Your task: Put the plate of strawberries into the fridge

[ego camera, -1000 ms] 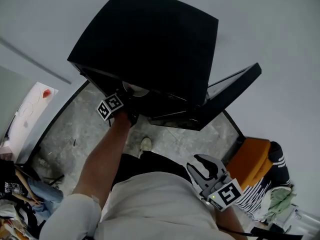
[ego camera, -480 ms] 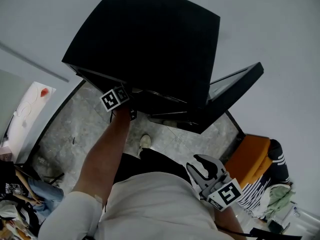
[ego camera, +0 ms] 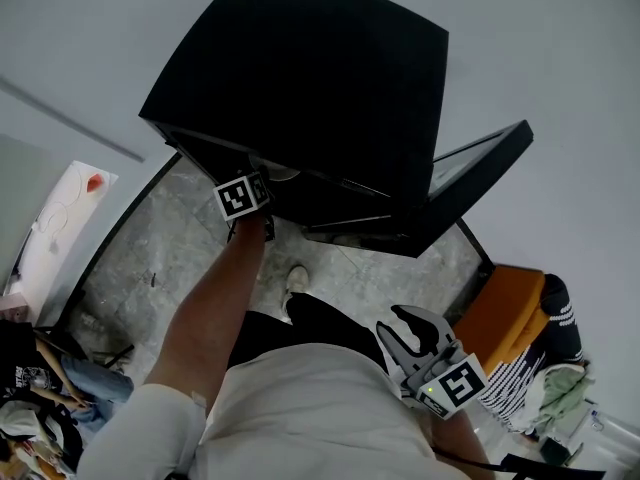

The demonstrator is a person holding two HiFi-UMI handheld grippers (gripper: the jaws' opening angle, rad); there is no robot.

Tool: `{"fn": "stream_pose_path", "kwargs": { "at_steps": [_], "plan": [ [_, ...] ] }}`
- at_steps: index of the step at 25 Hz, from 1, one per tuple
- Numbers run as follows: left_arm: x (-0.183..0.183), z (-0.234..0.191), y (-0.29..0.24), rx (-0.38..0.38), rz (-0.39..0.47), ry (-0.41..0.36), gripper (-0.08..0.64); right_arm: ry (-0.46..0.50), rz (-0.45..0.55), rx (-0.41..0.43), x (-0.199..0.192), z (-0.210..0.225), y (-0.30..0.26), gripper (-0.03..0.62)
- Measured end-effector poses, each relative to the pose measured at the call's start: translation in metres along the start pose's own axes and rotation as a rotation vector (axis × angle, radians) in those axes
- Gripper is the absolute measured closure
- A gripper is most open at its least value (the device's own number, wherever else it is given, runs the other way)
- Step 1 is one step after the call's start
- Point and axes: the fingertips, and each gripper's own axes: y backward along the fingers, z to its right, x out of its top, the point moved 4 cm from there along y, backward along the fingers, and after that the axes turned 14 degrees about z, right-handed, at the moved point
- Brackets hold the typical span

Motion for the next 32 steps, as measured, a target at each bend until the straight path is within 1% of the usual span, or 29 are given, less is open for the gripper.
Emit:
{"fn": "stream_pose_path", "kwargs": {
  "at_steps": [4, 8, 11, 13, 16, 18, 20, 23, 25, 29, 32],
  "plan": [
    [0.007, -0.002, 0.025, -0.069, 0.003, -0.019, 0.416, 0.006, 0.021, 0.011, 0.002, -0.018, -0.010, 0.451],
    [0.017, -0.001, 0.063, -0.202, 0.006, -0.020, 0.417, 0.014, 0.042, 0.020, 0.000, -0.045, -0.022, 0.451],
    [0.023, -0.002, 0.104, -0.293, 0.002, -0.046, 0.417, 0.015, 0.052, 0.026, -0.001, -0.071, -0.031, 0.453],
    [0.024, -0.002, 0.134, -0.358, -0.011, -0.066, 0.418, 0.016, 0.057, 0.034, -0.003, -0.087, -0.038, 0.462],
    [0.024, -0.004, 0.184, -0.456, -0.031, -0.070, 0.426, 0.026, 0.069, 0.044, -0.005, -0.114, -0.046, 0.486],
    [0.022, -0.012, 0.221, -0.513, -0.052, -0.076, 0.457, 0.028, 0.081, 0.052, -0.008, -0.136, -0.055, 0.514],
    [0.018, -0.021, 0.258, -0.572, -0.087, -0.083, 0.503, 0.028, 0.089, 0.055, -0.011, -0.157, -0.061, 0.539],
    [0.008, -0.030, 0.312, -0.672, -0.148, -0.098, 0.546, 0.026, 0.096, 0.047, -0.018, -0.186, -0.062, 0.557],
    [0.002, -0.036, 0.347, -0.727, -0.170, -0.122, 0.547, 0.021, 0.101, 0.044, -0.023, -0.204, -0.062, 0.563],
    [-0.001, -0.042, 0.415, -0.805, -0.157, -0.162, 0.548, 0.028, 0.112, 0.045, -0.030, -0.234, -0.060, 0.566],
    [-0.010, -0.044, 0.458, -0.876, -0.178, -0.155, 0.548, 0.036, 0.118, 0.039, -0.034, -0.253, -0.058, 0.568]
  ]
}}
